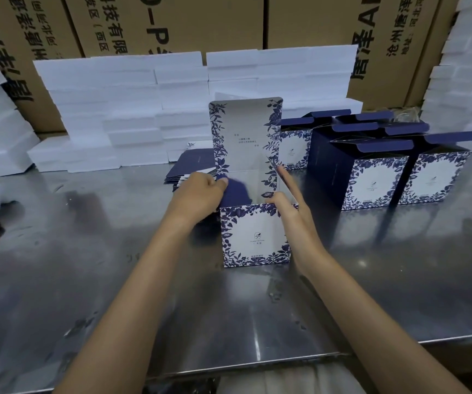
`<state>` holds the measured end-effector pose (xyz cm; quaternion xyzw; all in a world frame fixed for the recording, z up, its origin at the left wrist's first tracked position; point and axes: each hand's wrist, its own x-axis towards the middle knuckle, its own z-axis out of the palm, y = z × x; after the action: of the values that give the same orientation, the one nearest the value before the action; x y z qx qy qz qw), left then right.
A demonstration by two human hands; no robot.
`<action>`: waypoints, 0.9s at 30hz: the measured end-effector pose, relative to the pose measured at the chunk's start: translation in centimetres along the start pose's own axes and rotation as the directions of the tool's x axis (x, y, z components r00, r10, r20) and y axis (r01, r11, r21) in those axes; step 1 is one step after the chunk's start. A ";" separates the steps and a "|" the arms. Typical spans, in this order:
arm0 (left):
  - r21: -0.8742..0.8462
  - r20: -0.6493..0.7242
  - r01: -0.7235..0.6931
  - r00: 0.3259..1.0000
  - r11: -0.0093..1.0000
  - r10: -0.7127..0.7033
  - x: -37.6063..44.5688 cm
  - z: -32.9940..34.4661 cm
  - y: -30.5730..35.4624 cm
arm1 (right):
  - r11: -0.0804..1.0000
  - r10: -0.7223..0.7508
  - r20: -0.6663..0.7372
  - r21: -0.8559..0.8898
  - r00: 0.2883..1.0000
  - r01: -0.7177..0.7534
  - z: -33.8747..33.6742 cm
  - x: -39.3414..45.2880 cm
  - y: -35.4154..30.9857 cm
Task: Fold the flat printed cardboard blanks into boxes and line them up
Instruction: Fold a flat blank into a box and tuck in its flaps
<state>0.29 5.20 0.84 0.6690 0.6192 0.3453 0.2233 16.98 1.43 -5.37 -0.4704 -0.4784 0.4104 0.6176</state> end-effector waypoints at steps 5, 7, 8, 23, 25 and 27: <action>-0.104 0.015 0.018 1.000 0.994 -0.017 0.5 0.4 -0.5 | 1.000 -0.012 0.005 -0.028 1.000 0.012 -0.1 0.2 0.0; -0.119 0.019 0.034 0.999 0.992 -0.032 1.0 0.2 -0.5 | 1.000 -0.011 -0.001 -0.020 1.000 0.011 -0.2 0.2 0.2; -0.105 0.012 0.038 0.999 0.994 -0.037 1.2 0.2 -0.5 | 1.000 -0.011 -0.002 -0.021 1.000 0.011 -0.1 0.1 0.2; -0.148 -0.013 0.043 0.999 0.988 -0.045 3.2 0.7 -1.0 | 0.998 -0.060 0.029 -0.020 0.998 0.060 0.0 -0.2 -0.1; -0.139 -0.006 0.049 0.999 0.989 -0.051 3.4 0.7 -0.9 | 0.997 -0.062 0.036 -0.048 0.997 0.064 0.1 -0.2 -0.3; -0.147 -0.070 0.039 0.996 0.988 -0.049 3.2 0.7 -0.8 | 0.996 -0.070 0.044 -0.044 0.997 0.072 -0.1 -0.2 -0.3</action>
<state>0.31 8.58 0.41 0.6240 0.6147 0.4087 0.2563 17.06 1.19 -5.13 -0.4582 -0.5170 0.3872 0.6107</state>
